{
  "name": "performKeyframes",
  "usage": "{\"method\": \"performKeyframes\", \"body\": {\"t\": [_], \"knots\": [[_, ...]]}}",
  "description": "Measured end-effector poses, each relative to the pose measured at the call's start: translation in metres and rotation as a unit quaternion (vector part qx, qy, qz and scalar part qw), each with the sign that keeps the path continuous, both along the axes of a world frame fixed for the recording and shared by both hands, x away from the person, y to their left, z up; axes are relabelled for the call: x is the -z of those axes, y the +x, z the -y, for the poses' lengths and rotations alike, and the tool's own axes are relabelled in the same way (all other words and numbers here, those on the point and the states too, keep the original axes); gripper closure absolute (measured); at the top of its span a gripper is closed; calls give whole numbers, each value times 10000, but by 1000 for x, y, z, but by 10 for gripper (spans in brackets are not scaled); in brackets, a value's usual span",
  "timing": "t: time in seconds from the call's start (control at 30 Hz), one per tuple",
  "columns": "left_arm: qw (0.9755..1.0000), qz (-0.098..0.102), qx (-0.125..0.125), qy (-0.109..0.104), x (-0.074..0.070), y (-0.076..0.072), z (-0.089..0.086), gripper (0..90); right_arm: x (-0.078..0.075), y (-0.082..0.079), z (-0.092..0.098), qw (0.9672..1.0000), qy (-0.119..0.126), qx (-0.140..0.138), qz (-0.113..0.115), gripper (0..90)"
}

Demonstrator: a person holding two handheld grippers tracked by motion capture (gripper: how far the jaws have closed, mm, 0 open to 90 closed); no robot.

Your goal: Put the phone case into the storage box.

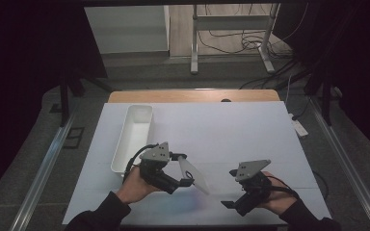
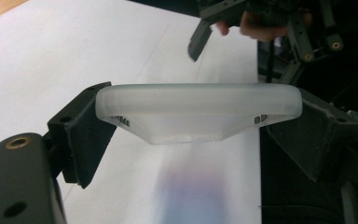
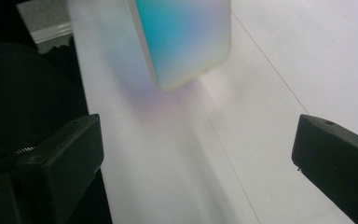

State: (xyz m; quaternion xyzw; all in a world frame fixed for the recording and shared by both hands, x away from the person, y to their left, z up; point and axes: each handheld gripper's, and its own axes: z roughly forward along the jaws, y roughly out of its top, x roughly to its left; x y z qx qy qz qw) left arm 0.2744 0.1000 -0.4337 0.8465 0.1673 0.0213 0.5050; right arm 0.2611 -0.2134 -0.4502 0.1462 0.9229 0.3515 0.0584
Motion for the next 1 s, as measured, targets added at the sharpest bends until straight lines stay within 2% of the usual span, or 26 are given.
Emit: {"method": "performKeyframes", "body": {"t": [0.43,0.57,0.77,1.0], "knots": [[9991,-92,-365,178,-2,10,-5,169,5,-5,16,9983,-184,539,158,8],[9984,-163,-479,236,-2,13,-6,170,6,-7,22,9970,-258,692,231,8],[9973,-135,-667,282,-5,19,-10,170,8,-8,32,9946,-375,936,263,6],[9957,-90,-868,307,-11,25,-15,170,7,-12,44,9900,-210,1377,231,2]]}}
